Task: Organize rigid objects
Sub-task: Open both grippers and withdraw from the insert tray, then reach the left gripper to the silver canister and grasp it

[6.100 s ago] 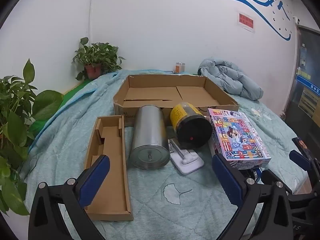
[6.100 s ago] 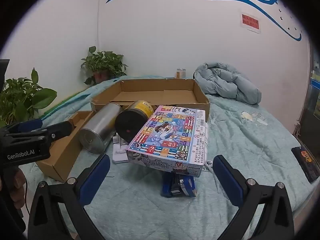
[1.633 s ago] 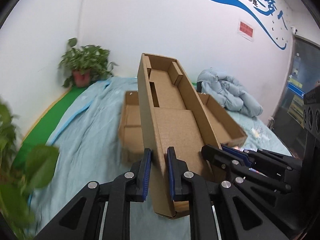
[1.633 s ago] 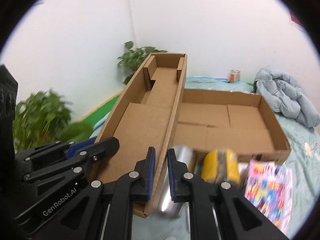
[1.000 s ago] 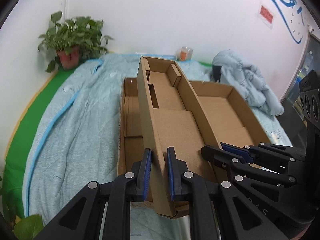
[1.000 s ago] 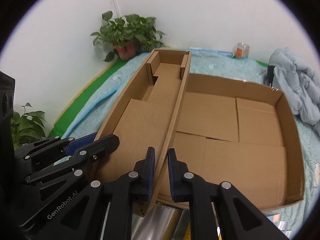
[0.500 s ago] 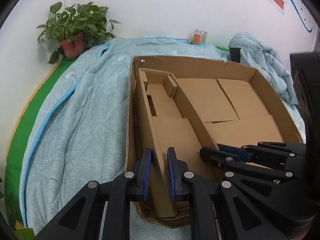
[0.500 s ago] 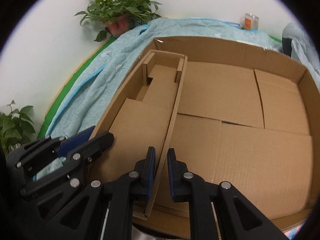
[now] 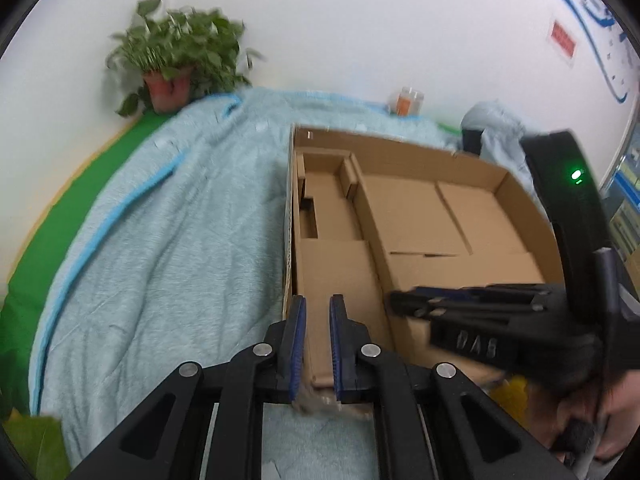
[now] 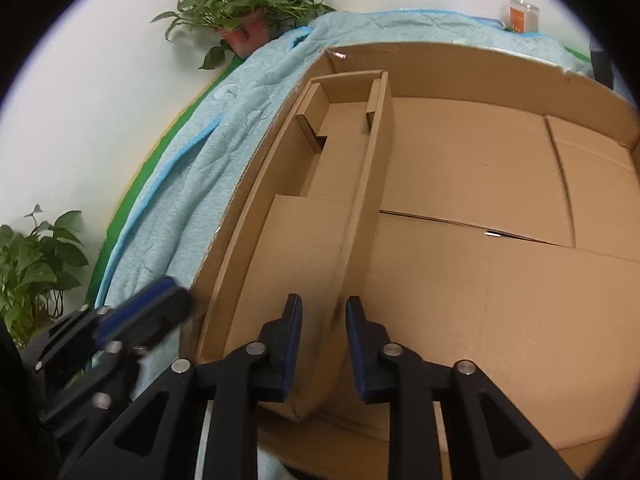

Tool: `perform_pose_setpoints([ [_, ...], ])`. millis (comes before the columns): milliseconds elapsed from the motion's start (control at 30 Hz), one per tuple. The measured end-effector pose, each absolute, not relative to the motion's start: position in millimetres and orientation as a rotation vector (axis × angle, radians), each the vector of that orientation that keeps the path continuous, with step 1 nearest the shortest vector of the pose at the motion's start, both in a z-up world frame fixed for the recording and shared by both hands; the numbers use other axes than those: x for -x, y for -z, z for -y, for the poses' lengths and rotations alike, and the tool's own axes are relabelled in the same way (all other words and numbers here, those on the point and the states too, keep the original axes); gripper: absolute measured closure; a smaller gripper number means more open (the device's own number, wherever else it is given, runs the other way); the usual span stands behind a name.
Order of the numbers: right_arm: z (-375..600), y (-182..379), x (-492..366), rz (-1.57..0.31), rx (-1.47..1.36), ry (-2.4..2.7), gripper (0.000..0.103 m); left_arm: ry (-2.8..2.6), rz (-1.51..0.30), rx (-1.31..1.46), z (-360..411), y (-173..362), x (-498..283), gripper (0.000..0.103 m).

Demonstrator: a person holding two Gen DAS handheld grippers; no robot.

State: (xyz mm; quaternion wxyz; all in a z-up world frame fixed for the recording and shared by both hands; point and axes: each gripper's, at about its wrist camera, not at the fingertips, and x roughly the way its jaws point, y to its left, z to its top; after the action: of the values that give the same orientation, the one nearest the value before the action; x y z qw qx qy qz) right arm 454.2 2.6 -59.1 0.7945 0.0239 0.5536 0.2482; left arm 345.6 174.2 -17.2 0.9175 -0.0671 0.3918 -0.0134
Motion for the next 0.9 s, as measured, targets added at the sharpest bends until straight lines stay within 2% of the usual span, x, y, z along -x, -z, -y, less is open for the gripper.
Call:
perform_pose_setpoints([
  [33,8.1,50.4,-446.3,-1.147,-0.008,-0.445,0.080,0.030,-0.781,0.128,-171.3,11.7,-333.1,0.085],
  [67,19.6,40.3,-437.5,-1.093,0.015,-0.383,0.080,0.031,-0.757,0.120,-168.4,6.9,-322.7,0.071],
  [100,30.4,30.6,-427.9,-1.053,0.018,-0.362,0.080,0.029,-0.734,0.116,-165.3,2.0,-312.1,0.046],
  [167,59.3,10.0,-401.1,-0.988,0.004,-0.340,0.076,0.001,-0.672,0.103,-155.4,-7.6,-286.2,0.025],
  [200,71.1,1.6,-387.8,-0.956,-0.001,-0.324,0.059,-0.005,-0.651,0.086,-148.8,-11.3,-276.4,0.025],
  [233,83.2,-6.2,-373.1,-0.918,-0.004,-0.306,0.037,0.011,-0.626,0.053,-136.0,-15.0,-261.8,0.024],
  [267,97.6,-14.8,-351.8,-0.859,0.001,-0.281,0.028,0.025,-0.613,0.042,-128.8,-18.1,-253.1,0.019],
  [300,105.2,-19.6,-335.4,-0.816,0.014,-0.266,0.021,0.037,-0.587,0.039,-118.0,-20.8,-241.0,0.009],
  [367,118.4,-21.7,-305.6,-0.766,0.058,-0.238,0.020,0.056,-0.540,0.050,-99.5,-24.2,-219.4,0.006],
  [567,156.1,-2.4,-262.6,-0.820,0.011,-0.237,0.014,0.077,-0.550,0.127,-62.4,-19.1,-182.9,0.006],
  [633,162.4,1.1,-252.8,-0.821,-0.007,-0.239,0.013,0.077,-0.554,0.125,-49.7,-17.4,-171.8,0.009],
  [667,163.6,2.5,-248.2,-0.821,-0.010,-0.249,0.013,0.071,-0.558,0.116,-44.6,-16.1,-169.2,0.017],
  [700,166.5,2.8,-244.3,-0.819,-0.013,-0.255,0.013,0.066,-0.565,0.104,-38.7,-16.1,-165.9,0.044],
  [733,168.1,4.1,-240.6,-0.815,-0.018,-0.257,0.013,0.075,-0.579,0.098,-33.6,-15.1,-163.5,0.065],
  [767,170.2,5.0,-237.3,-0.810,-0.031,-0.263,0.013,0.097,-0.615,0.110,-30.1,-12.4,-164.1,0.098],
  [800,172.3,4.8,-233.5,-0.806,-0.040,-0.272,0.016,0.107,-0.632,0.122,-27.6,-10.5,-162.5,0.100],
  [867,174.6,3.5,-224.0,-0.779,-0.022,-0.246,0.046,0.106,-0.637,0.123,-21.6,-9.2,-157.0,0.100],
  [900,174.4,3.0,-219.7,-0.766,0.005,-0.213,0.068,0.097,-0.625,0.110,-18.7,-9.7,-155.0,0.093],
])
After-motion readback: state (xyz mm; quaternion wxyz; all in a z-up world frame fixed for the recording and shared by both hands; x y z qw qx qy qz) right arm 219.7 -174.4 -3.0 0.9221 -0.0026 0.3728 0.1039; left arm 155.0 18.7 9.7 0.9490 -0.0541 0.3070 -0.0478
